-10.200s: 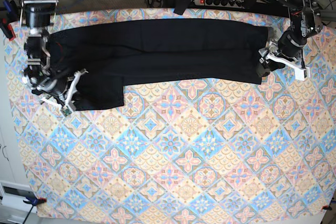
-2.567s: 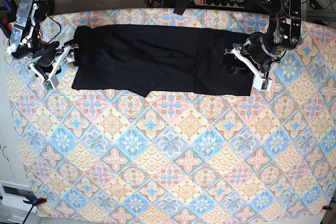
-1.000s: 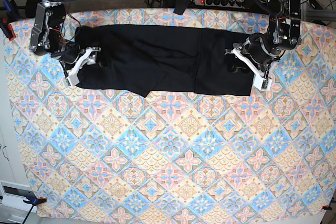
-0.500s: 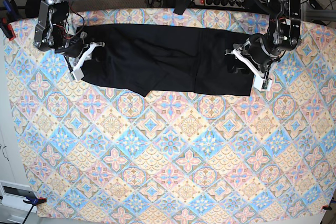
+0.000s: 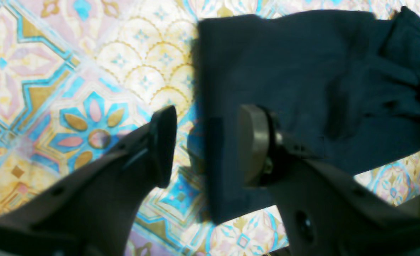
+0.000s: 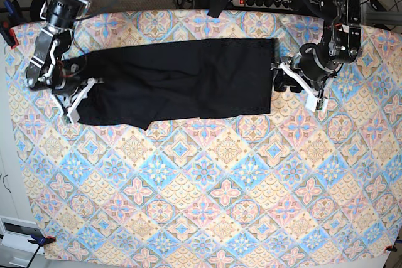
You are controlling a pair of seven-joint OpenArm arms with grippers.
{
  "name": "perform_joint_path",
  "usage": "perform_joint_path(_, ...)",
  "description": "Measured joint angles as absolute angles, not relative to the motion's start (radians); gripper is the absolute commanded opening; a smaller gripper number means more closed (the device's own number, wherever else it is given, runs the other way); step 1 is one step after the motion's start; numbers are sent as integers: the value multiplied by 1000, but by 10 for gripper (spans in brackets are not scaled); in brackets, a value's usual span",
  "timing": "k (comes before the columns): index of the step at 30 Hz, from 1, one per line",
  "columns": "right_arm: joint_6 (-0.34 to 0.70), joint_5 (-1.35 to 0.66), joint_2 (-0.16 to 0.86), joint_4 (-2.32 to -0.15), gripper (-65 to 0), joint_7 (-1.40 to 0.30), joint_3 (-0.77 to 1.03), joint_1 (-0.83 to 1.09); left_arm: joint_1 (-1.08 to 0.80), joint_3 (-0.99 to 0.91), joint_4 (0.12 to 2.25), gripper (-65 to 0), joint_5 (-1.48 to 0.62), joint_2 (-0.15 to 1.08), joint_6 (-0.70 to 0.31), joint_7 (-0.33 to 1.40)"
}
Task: Fold the T-shirt properly
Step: 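Lift the strip end with the right gripper and fold it over the middle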
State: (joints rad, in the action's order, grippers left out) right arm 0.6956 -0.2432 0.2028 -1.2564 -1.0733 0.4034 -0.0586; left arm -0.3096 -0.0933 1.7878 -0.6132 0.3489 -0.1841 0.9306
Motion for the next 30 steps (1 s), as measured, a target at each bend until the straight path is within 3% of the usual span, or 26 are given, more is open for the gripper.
perform_joint_path(5, 699, -186, 239, -1256, -648, -1066, 414, -119, -316, -107, 1787, -374, -609, 351, -181, 932)
perform_joint_path(11, 695, -167, 265, -1372, -648, -1126, 415, -100, -332, -105, 1787, -528, -607, 349, -181, 929)
perform_joint_path(15, 699, -192, 264, -1556, -648, -1146, 388, -35, -324, -99, 1746, -535, -612, 346, -185, 927)
perform_joint_path(19, 695, -162, 268, -1710, -648, -1178, 225, 69, -324, -107, 1711, -541, -593, 315, -181, 923)
perform_joint_path(24, 696, -188, 205, -1864, -649, -1152, 58, 95, -342, -94, 1701, -547, -601, 302, -184, 840)
perform_joint_path(30, 696, -172, 117, -1868, -649, -1176, -25, 124, -347, -99, 1644, -616, -602, 282, -185, 850)
